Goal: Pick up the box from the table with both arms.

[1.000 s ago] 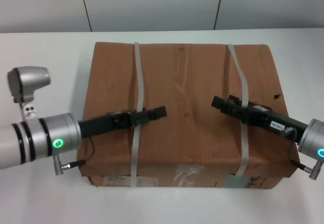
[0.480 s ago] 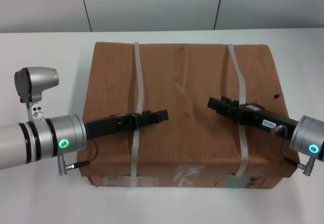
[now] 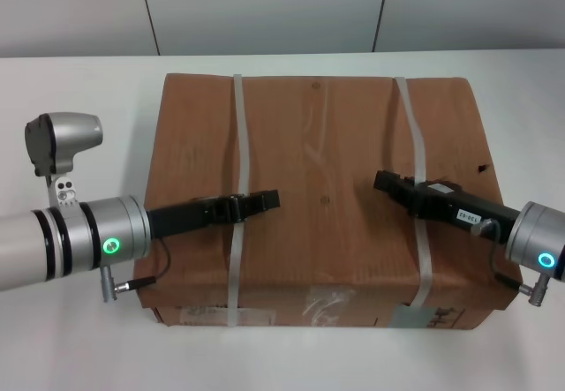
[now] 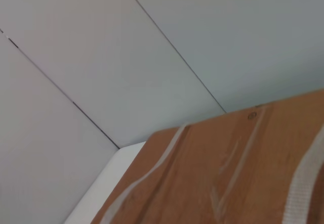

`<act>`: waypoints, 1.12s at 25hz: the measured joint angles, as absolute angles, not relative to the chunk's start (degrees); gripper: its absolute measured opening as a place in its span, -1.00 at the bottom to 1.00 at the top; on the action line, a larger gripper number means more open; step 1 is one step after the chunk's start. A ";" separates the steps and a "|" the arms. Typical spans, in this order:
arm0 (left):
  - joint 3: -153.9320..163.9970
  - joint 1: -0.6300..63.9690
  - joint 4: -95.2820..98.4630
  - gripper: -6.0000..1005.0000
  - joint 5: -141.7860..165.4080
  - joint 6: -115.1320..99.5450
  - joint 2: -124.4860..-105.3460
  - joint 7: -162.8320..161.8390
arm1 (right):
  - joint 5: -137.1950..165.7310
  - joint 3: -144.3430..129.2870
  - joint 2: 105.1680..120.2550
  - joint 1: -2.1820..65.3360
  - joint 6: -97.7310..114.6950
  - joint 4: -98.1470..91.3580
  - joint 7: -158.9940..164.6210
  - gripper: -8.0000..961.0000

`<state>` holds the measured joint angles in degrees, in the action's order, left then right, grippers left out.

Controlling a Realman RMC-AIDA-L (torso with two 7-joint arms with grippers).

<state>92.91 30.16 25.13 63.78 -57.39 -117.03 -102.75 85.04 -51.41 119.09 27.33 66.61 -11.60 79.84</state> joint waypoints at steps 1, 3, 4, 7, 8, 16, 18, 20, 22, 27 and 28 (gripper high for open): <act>92.84 30.16 25.13 -0.30 63.77 -57.39 -117.03 -102.75 | 85.09 -51.41 119.09 27.32 66.61 -11.60 79.29 -0.33; 92.74 30.14 25.13 -0.41 63.65 -57.38 -116.99 -102.76 | 85.09 -51.42 119.09 27.20 66.61 -11.60 78.52 -0.49; 92.74 30.09 25.13 -0.46 63.57 -57.38 -116.96 -102.77 | 85.08 -51.40 119.09 27.10 66.61 -11.60 78.41 -0.57; 92.73 29.97 25.13 -0.63 63.48 -57.38 -116.96 -102.78 | 84.93 -51.12 119.09 26.96 66.61 -11.60 78.35 -0.81; 92.72 29.95 25.13 -0.66 63.48 -57.39 -116.96 -102.79 | 84.91 -51.03 119.09 26.94 66.61 -11.60 78.35 -0.89; 92.69 29.93 25.58 -0.79 62.69 -58.78 -116.95 -102.86 | 84.72 -50.88 119.09 26.81 65.83 -11.62 78.31 -0.89; 92.52 29.82 25.59 -0.79 61.19 -60.04 -116.94 -102.90 | 84.72 -50.91 119.09 26.81 66.05 -11.81 78.30 -0.89; 92.51 29.79 25.59 -0.78 60.30 -60.77 -116.84 -102.83 | 84.72 -51.01 119.09 26.88 66.59 -12.03 77.86 -0.89; 92.51 29.78 25.59 -0.78 60.09 -60.85 -116.74 -102.87 | 84.70 -50.96 119.09 26.99 67.69 -12.13 76.71 -0.89; 91.34 29.57 25.95 -0.78 59.76 -62.57 -116.71 -102.45 | 82.18 -50.72 119.09 26.63 70.91 -12.38 73.49 -0.89; 91.15 29.55 26.10 -0.79 59.75 -63.02 -116.71 -102.40 | 81.68 -50.71 119.08 26.61 71.62 -12.46 72.92 -0.89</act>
